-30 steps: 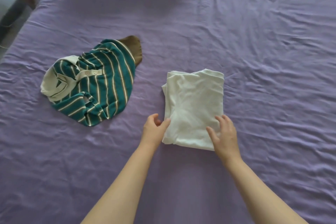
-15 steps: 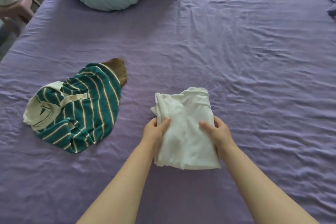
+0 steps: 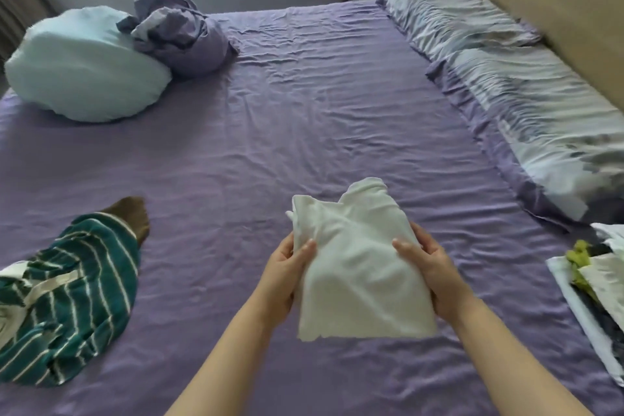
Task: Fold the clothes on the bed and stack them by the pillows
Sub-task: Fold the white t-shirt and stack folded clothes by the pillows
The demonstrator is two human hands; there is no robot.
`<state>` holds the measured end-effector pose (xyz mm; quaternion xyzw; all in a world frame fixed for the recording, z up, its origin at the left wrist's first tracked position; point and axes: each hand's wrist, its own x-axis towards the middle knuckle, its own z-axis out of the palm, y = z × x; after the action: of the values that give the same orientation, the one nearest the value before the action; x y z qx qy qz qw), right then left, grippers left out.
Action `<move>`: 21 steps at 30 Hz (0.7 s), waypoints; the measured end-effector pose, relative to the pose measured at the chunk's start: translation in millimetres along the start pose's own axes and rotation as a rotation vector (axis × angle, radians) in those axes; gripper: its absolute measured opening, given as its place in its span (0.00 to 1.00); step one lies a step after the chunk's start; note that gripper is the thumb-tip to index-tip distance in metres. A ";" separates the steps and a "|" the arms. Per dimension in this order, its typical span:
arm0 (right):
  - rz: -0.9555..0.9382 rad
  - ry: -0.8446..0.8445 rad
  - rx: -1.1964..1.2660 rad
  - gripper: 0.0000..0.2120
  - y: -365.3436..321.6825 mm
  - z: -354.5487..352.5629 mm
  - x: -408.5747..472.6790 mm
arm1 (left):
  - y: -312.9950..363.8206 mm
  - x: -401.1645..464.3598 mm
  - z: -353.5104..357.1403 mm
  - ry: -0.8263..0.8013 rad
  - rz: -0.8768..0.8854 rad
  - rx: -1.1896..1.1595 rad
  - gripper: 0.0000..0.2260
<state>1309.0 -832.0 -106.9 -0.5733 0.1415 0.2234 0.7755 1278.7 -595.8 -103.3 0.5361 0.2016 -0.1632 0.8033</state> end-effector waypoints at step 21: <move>-0.166 0.399 -0.062 0.19 -160.7 -416.8 -165.8 | -121.3 5.8 460.4 -0.366 -0.022 0.058 0.14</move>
<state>1263.5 -1298.5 -21.4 -0.6394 0.2375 0.0452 0.7299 1294.1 -1068.1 -44.3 0.5182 0.0531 -0.2727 0.8089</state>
